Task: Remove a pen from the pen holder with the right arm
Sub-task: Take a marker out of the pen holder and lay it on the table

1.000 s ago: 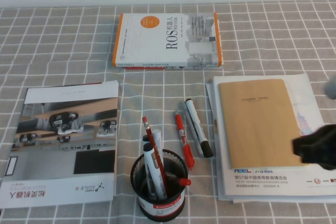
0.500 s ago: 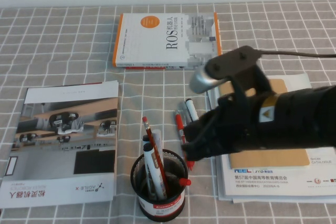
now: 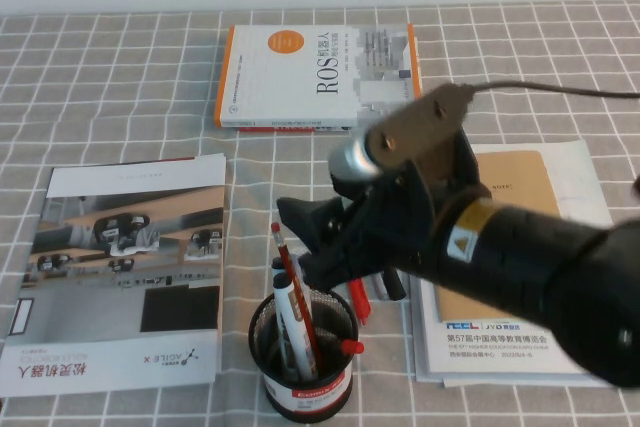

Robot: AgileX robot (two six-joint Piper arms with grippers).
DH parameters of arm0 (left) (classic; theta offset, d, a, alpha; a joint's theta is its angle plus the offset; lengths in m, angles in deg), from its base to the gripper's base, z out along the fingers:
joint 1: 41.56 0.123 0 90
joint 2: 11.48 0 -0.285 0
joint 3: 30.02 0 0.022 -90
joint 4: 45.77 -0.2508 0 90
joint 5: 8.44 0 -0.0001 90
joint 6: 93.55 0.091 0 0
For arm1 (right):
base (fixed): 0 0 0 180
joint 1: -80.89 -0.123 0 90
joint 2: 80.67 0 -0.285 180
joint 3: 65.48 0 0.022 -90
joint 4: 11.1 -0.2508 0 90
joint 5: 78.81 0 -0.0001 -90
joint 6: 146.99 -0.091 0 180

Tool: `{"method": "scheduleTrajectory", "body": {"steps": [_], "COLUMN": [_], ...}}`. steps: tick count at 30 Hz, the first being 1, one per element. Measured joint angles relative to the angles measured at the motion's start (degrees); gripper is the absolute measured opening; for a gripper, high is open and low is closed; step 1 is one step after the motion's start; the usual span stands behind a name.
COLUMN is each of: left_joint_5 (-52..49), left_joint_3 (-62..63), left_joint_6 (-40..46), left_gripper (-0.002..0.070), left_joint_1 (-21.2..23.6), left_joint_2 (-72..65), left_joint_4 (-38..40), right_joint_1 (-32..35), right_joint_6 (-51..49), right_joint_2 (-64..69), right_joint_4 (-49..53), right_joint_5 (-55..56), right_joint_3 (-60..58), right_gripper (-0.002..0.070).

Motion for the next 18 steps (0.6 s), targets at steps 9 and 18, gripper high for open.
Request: {"method": "scheduleTrajectory", "body": {"steps": [9,18], "left_joint_5": [0.0,0.0], "left_joint_3": [0.0,0.0], "left_joint_6": [0.0,0.0], "left_gripper": [-0.0003,-0.0003], "left_joint_1": [0.0,0.0], "left_joint_2": [0.0,0.0], "left_joint_4": [0.0,0.0], "right_joint_1": [-0.8,-0.8], "right_joint_6": [-2.3,-7.1], "right_joint_2": [1.1,8.9], "right_joint_4": [11.8,20.3], "right_joint_5": [21.4,33.8], "right_joint_3": [-10.6,-10.7], "right_gripper": [0.0427,0.0427]}}
